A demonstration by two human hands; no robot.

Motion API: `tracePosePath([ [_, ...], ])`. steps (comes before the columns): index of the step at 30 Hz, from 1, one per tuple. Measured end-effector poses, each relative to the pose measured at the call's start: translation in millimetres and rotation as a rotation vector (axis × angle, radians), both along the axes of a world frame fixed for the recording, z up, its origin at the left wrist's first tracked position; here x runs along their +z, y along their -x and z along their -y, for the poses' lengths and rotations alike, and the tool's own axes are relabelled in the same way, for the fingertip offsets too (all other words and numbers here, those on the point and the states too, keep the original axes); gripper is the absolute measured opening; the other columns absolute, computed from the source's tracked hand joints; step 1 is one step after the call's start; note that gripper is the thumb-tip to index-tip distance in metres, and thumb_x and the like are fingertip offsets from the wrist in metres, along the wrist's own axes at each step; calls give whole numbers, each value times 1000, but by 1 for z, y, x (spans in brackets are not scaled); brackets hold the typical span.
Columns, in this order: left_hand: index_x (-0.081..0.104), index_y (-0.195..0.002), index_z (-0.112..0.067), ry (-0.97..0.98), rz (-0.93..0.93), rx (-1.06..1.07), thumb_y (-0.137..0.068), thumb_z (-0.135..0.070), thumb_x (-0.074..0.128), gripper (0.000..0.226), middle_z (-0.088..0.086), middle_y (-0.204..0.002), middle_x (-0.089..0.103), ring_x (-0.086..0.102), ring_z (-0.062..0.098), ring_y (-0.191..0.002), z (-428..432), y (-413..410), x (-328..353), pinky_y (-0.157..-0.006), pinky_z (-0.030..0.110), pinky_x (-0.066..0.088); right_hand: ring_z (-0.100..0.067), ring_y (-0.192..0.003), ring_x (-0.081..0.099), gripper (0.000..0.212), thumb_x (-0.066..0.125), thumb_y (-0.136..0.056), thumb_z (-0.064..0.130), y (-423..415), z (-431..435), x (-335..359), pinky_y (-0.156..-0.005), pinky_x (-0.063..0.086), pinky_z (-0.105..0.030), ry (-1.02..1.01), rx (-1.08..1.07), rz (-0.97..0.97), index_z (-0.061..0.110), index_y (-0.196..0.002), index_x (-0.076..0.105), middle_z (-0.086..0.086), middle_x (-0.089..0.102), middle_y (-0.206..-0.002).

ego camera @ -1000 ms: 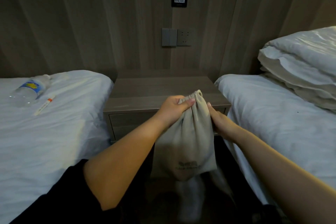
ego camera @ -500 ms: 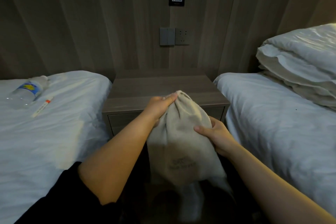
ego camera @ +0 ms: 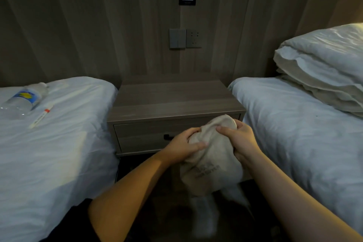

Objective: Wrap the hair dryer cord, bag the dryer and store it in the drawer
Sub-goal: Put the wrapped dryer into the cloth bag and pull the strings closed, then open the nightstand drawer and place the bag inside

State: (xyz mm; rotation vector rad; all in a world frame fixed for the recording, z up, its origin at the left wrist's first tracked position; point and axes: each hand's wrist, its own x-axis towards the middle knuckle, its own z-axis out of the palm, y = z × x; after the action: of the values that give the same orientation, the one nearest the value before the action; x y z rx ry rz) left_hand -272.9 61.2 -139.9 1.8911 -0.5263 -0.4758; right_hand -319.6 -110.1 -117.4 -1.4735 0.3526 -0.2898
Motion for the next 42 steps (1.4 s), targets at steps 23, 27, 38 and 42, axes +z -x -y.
tracePosePath([
  [23,66,-87,-9,162,249,390,-94,-28,50,27,6,-84,68,63,19,-80,14,-9,-8,-70,27,49,-22,-93,71,34,76,-74,21,0,13,-11,-80,56,-36,-9,414,-165,12,-106,67,-7,75,-98],
  [27,65,-95,-6,116,166,385,-94,-33,50,31,13,-95,68,63,25,-89,19,-14,-14,-76,33,50,-13,-82,72,27,72,-79,27,-1,8,-11,-60,53,-19,164,227,-150,13,-102,70,-1,75,-91],
  [38,58,-120,-9,-281,218,237,-99,-32,36,38,13,-120,62,56,26,-111,-21,-58,-37,-91,31,41,-14,-76,59,19,71,-78,23,-8,28,-15,-71,44,-29,286,-130,-200,14,-93,62,0,63,-83],
  [42,48,-134,-14,-573,224,150,-98,-42,31,48,16,-136,52,43,30,-127,-29,-77,-55,-105,37,35,-20,-82,58,26,72,-78,22,-10,31,-14,-75,44,-32,277,-172,-217,10,-99,63,-4,62,-89],
])
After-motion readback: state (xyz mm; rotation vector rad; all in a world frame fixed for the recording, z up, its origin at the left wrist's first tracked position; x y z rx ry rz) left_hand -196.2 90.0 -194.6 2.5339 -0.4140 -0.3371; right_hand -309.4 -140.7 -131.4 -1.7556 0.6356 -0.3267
